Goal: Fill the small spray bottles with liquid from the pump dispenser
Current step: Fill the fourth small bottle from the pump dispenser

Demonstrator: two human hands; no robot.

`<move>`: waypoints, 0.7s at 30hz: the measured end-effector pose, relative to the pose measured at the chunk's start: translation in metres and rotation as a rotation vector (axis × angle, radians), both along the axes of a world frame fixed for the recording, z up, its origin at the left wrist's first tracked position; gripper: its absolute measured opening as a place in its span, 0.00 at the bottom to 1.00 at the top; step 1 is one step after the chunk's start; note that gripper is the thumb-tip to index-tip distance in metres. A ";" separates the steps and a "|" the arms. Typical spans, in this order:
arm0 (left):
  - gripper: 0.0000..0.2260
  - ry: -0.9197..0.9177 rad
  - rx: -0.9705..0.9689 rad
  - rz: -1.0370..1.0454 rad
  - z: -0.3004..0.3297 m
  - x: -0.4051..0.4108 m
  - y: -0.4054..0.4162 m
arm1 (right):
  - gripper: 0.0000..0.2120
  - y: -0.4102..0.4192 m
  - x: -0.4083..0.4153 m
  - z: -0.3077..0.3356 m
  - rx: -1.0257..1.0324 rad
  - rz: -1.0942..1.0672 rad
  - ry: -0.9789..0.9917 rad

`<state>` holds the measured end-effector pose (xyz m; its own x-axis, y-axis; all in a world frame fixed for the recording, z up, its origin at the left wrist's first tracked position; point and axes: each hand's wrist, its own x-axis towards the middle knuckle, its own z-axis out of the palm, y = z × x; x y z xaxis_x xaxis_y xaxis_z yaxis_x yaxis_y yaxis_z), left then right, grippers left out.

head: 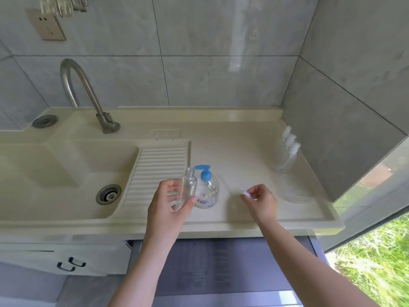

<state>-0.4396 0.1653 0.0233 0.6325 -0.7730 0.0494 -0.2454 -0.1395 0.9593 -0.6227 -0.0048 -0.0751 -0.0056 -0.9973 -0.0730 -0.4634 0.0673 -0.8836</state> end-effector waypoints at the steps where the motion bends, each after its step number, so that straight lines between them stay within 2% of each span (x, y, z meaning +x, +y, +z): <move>1: 0.18 0.000 0.007 -0.005 0.000 0.006 0.001 | 0.09 -0.001 0.003 -0.005 -0.006 0.002 0.046; 5: 0.17 -0.002 0.037 -0.051 0.000 0.027 0.005 | 0.09 -0.005 0.015 -0.018 -0.015 -0.008 0.202; 12: 0.15 -0.032 0.057 -0.112 -0.003 0.054 0.004 | 0.10 -0.006 0.019 -0.018 0.034 -0.064 0.276; 16: 0.15 -0.049 0.062 -0.118 -0.006 0.064 0.002 | 0.09 0.002 0.026 -0.005 0.024 -0.075 0.554; 18: 0.15 -0.074 0.064 -0.127 -0.008 0.068 -0.001 | 0.08 0.003 0.036 0.008 -0.034 -0.083 0.477; 21: 0.16 -0.163 0.071 -0.144 -0.013 0.077 -0.010 | 0.03 -0.002 0.055 0.032 -0.127 -0.042 0.210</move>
<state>-0.3621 0.1553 0.0099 0.5036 -0.8598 0.0840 -0.4188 -0.1579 0.8943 -0.5673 -0.0065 -0.0428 -0.0487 -0.9970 0.0599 -0.6372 -0.0152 -0.7706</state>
